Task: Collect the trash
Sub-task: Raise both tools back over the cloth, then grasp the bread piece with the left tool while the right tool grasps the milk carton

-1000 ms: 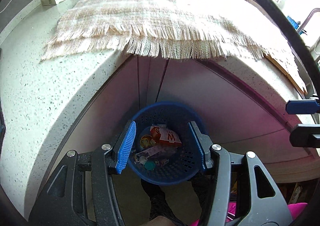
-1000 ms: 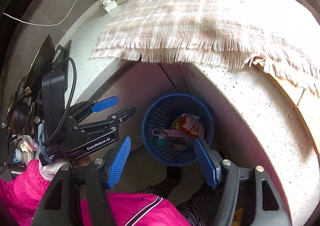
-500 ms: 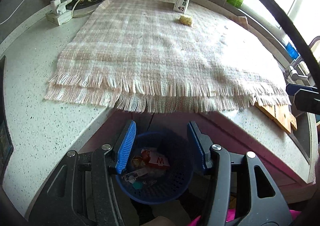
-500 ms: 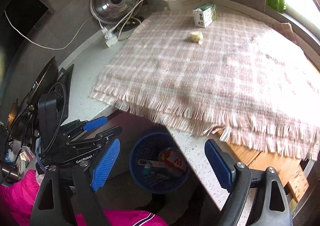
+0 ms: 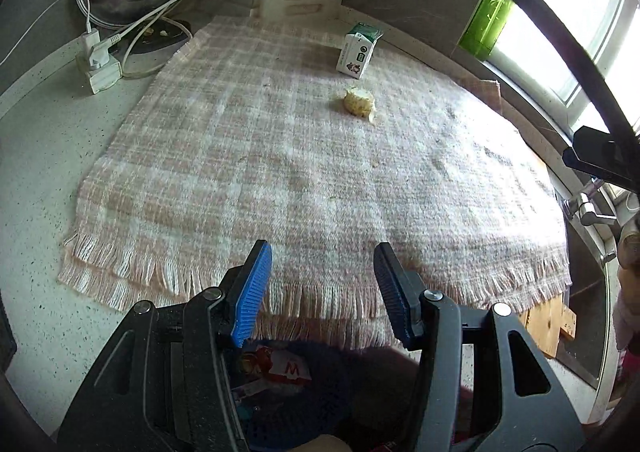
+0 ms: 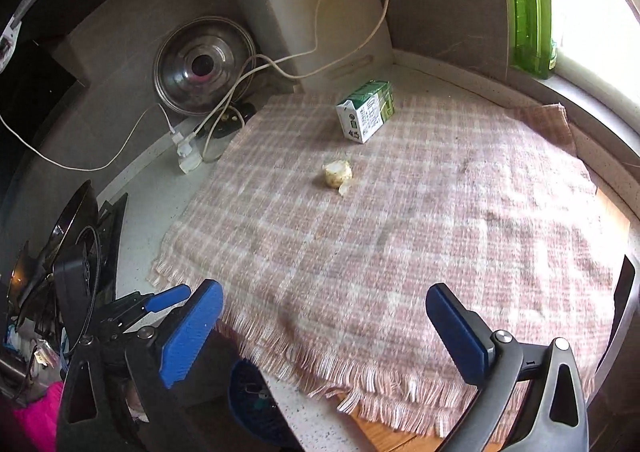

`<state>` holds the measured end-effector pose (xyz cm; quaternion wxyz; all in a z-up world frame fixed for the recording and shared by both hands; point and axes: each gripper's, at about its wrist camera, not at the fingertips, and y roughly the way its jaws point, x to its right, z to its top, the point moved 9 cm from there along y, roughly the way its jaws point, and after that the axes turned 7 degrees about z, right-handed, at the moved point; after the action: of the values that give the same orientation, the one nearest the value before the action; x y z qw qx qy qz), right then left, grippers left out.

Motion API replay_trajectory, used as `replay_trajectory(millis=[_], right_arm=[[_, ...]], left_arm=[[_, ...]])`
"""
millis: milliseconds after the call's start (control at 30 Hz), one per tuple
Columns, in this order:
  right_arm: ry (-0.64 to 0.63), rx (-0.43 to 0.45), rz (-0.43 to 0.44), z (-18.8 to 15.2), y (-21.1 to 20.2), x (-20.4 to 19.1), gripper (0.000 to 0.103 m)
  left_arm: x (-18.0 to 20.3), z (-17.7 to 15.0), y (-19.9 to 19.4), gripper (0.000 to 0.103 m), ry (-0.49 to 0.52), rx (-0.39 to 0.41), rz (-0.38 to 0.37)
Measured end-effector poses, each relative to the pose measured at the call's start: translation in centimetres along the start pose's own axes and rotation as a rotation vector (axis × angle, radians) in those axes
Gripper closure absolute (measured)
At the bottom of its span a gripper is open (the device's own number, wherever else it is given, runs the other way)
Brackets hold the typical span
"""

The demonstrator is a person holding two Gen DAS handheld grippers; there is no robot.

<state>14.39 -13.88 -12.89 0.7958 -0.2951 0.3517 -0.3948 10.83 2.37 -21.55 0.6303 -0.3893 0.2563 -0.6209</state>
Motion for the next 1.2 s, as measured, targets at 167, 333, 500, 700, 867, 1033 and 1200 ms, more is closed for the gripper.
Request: replay_trajectory(millis=[167,333,500,700,867,1033,1200], right_arm=[[-0.017,0.019,0.013,3.8,0.4,1.6,0.0],[-0.021,0.025,0.032,7.4,1.4,2.8,0.0],[-0.015,0.016,0.046,10.5,3.2,4.0,0.0],[0.056,0.001,0.073,14.0,6.2,5.7,0.0],[0.135,-0.019,0.1,16.8,9.0,7.3,0.001],[0.208,-0.064,0.134,18.4,12.4,8.2,0.001],[0.241,-0.104,0.134,19.3,15.6,8.9,0.002]], left_arm=[[1.3,2.4,1.6,0.049,-0.026,0.007,-0.026],[2.4,4.6,3.3,0.049,-0.033,0.007,-0.041],[3.5,6.3,5.2,0.049,-0.037,-0.002,-0.069],[4.6,8.1,7.3,0.049,-0.054,-0.018,-0.088],[5.0,9.6,9.1,0.049,-0.066,-0.031,-0.095],[5.2,10.8,11.0,0.049,-0.078,-0.049,-0.104],[5.7,11.7,13.1,0.049,-0.069,-0.067,-0.098]])
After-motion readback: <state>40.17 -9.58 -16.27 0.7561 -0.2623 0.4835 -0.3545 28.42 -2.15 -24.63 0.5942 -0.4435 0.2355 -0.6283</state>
